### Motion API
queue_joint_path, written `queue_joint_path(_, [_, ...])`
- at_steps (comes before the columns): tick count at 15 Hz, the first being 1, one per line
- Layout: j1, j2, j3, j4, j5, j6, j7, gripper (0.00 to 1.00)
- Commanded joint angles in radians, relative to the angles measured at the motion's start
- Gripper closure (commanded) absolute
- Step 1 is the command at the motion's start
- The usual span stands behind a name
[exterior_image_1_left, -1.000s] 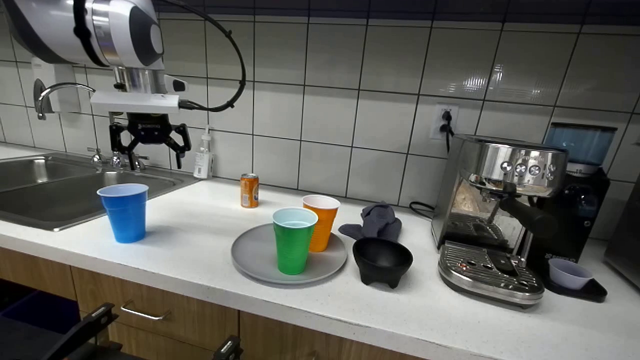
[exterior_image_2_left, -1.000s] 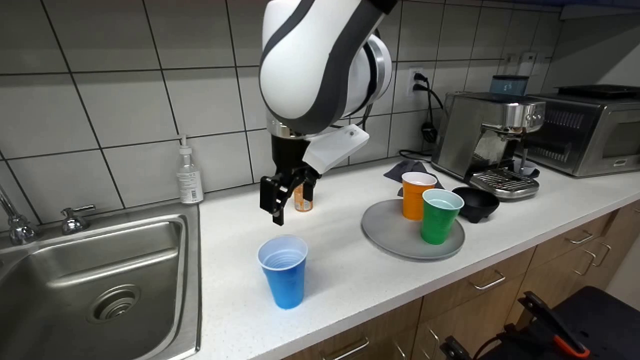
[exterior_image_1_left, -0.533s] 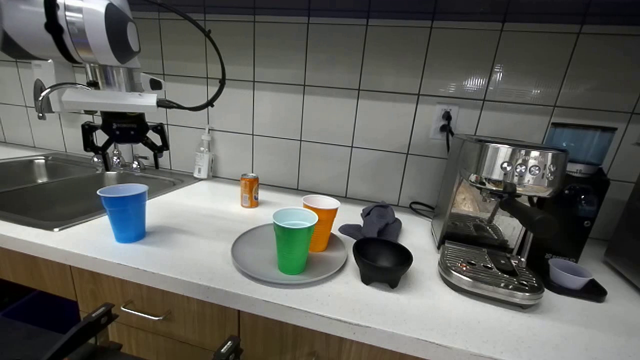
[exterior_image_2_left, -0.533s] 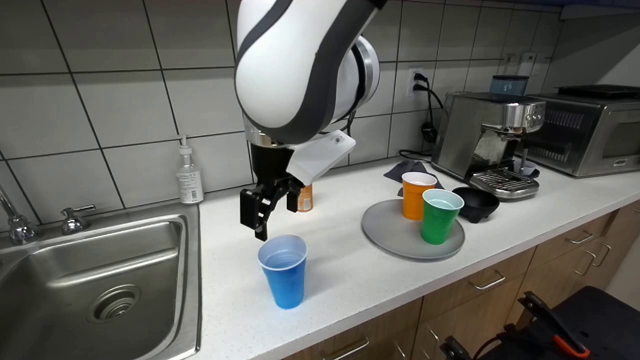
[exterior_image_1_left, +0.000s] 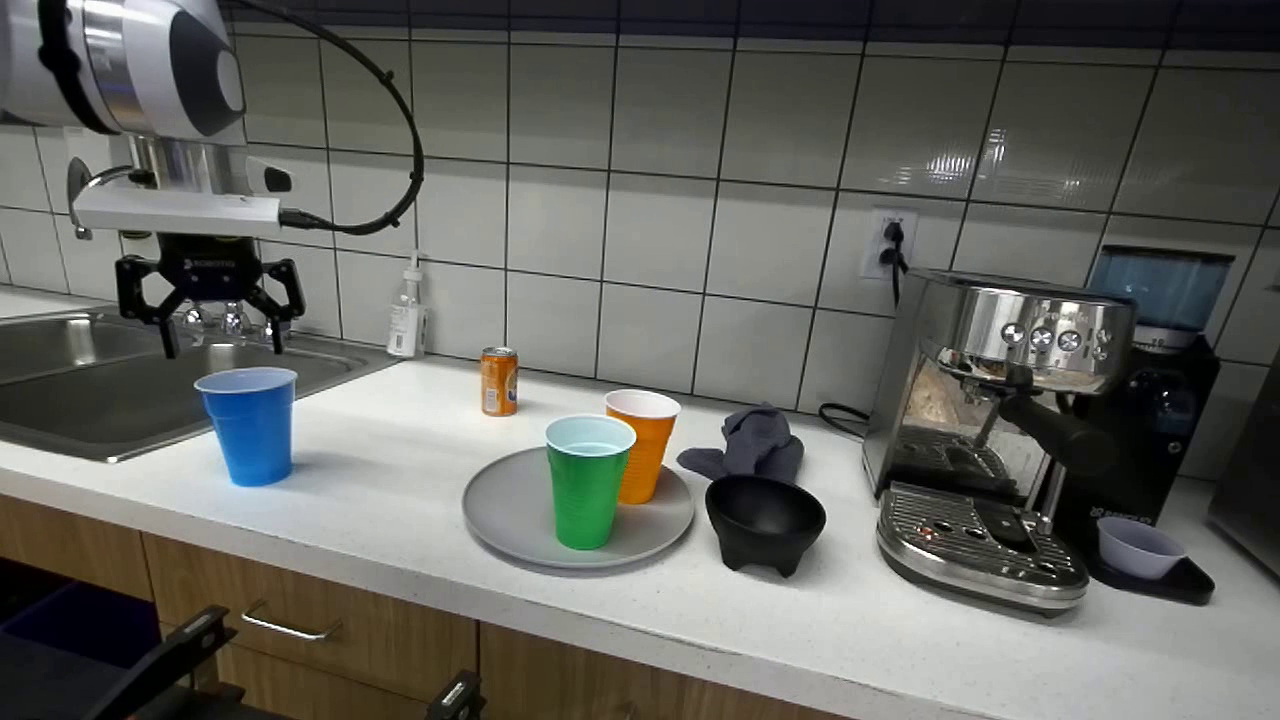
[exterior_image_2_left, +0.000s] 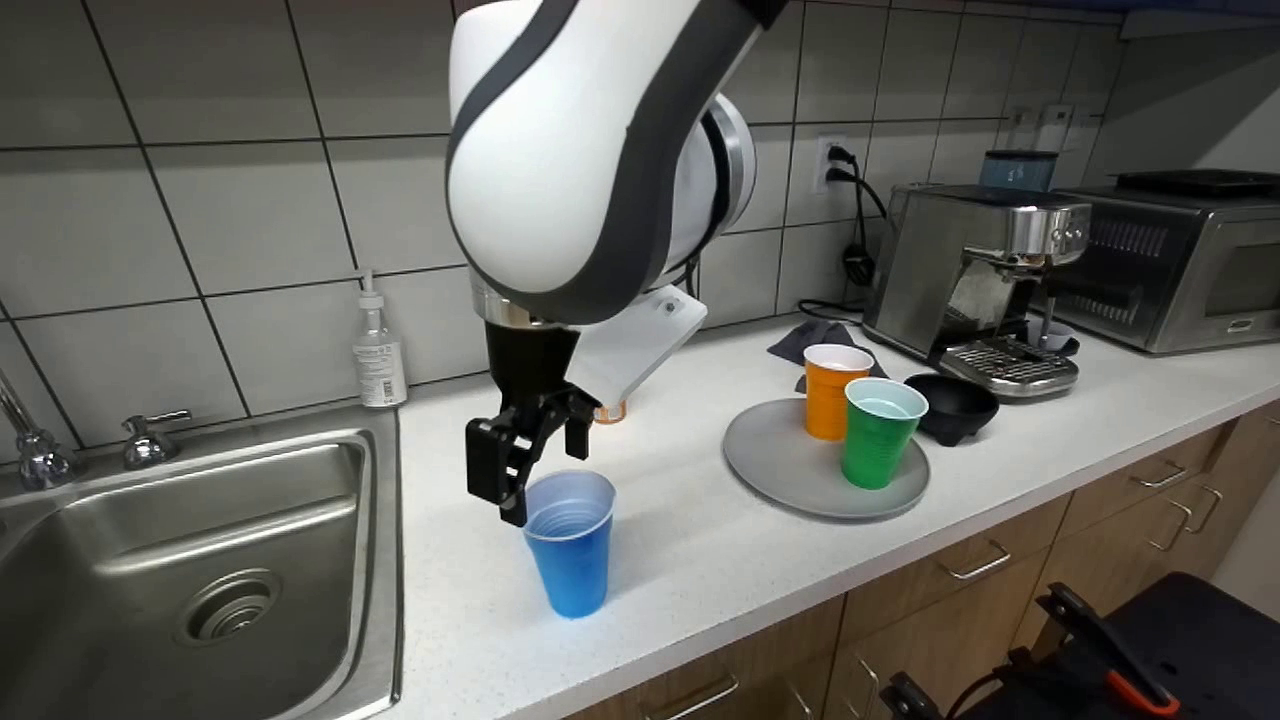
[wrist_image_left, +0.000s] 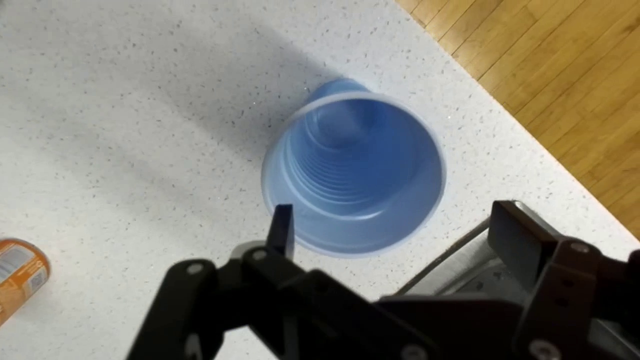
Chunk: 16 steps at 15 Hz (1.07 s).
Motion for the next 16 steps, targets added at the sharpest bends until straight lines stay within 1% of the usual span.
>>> queue_joint_path(1, [0.002, -0.014, 0.016, -0.017, 0.028, -0.023, -0.024, 0.00])
queue_joint_path(8, [0.007, 0.027, 0.024, -0.009, 0.022, -0.024, -0.030, 0.00])
queue_joint_path(16, [0.005, 0.098, 0.022, 0.037, 0.014, -0.031, -0.041, 0.00])
